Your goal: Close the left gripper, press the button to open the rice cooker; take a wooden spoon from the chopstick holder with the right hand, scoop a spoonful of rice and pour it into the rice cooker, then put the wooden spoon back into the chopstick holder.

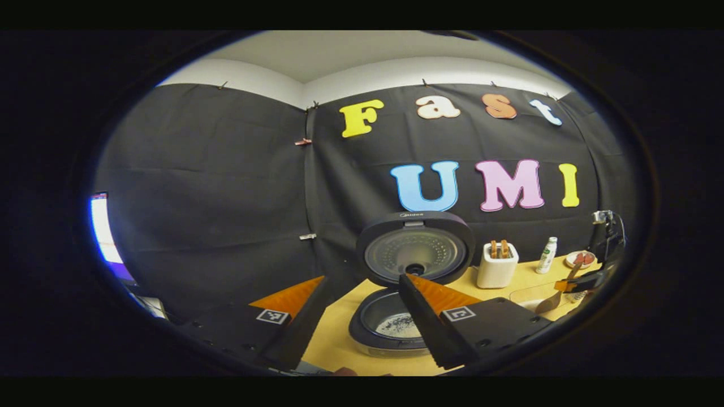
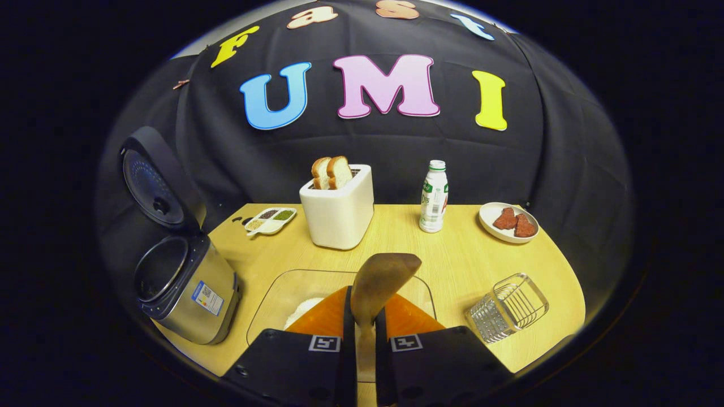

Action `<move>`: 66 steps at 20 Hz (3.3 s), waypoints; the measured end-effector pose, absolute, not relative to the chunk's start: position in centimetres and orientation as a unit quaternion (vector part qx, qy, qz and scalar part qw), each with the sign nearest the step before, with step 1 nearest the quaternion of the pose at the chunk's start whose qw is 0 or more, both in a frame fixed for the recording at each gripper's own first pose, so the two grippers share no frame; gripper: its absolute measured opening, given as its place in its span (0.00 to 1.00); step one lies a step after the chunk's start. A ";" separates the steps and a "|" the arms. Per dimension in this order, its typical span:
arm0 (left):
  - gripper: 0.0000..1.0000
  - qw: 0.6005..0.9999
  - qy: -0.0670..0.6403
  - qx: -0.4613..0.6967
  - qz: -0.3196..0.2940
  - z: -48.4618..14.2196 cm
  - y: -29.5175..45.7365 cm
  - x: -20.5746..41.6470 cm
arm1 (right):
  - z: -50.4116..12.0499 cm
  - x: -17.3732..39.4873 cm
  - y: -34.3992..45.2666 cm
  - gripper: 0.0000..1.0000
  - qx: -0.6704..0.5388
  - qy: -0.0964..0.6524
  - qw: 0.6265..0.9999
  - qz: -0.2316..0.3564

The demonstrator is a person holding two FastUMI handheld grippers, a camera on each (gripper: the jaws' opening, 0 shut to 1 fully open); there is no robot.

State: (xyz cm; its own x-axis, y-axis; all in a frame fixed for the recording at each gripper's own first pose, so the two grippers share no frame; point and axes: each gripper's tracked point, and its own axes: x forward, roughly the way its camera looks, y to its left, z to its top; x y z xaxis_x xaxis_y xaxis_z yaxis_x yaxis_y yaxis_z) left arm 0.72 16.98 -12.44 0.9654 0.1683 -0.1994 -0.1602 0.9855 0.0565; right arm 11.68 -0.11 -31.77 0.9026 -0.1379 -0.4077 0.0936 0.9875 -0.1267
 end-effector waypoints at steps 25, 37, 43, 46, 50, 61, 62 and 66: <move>0.83 0.991 0.112 0.033 0.065 -13.0 17.6 0.6 | -32.2 12.5 3.4 0.17 0.251 0.212 0.940 -0.095; 0.83 0.993 0.103 0.028 0.056 -12.3 16.8 0.2 | -25.3 12.1 3.6 0.17 0.288 0.148 0.943 -0.082; 0.83 0.992 0.102 0.018 0.070 -12.4 18.1 -0.5 | -22.9 12.5 9.5 0.17 0.278 0.147 0.949 -0.023; 0.83 0.991 0.101 0.019 0.081 -12.3 19.0 -1.0 | -22.3 12.9 12.9 0.17 0.273 0.152 0.950 0.006; 0.83 0.990 0.099 0.014 0.096 -12.2 20.2 -1.7 | -21.8 13.7 17.4 0.17 0.262 0.159 0.951 0.046; 0.83 0.987 0.100 0.001 0.125 -12.7 22.5 -2.9 | -23.4 14.8 26.3 0.12 0.173 0.184 0.960 0.124; 0.83 0.987 0.100 0.000 0.126 -12.7 22.7 -3.0 | -23.4 14.8 26.8 0.17 0.159 0.183 0.962 0.129; 0.83 0.986 0.105 -0.002 0.130 -13.2 23.0 -3.1 | -23.4 14.3 29.2 0.17 0.081 0.170 0.969 0.162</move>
State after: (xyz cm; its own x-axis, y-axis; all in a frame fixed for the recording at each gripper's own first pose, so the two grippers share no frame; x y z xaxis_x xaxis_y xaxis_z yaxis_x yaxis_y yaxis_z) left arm -3.13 23.03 -13.16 0.9440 0.2564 -0.2079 -0.2573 0.9661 0.0231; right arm 14.34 29.17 -23.43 0.8897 0.3421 -0.3022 -0.2869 0.9341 0.2126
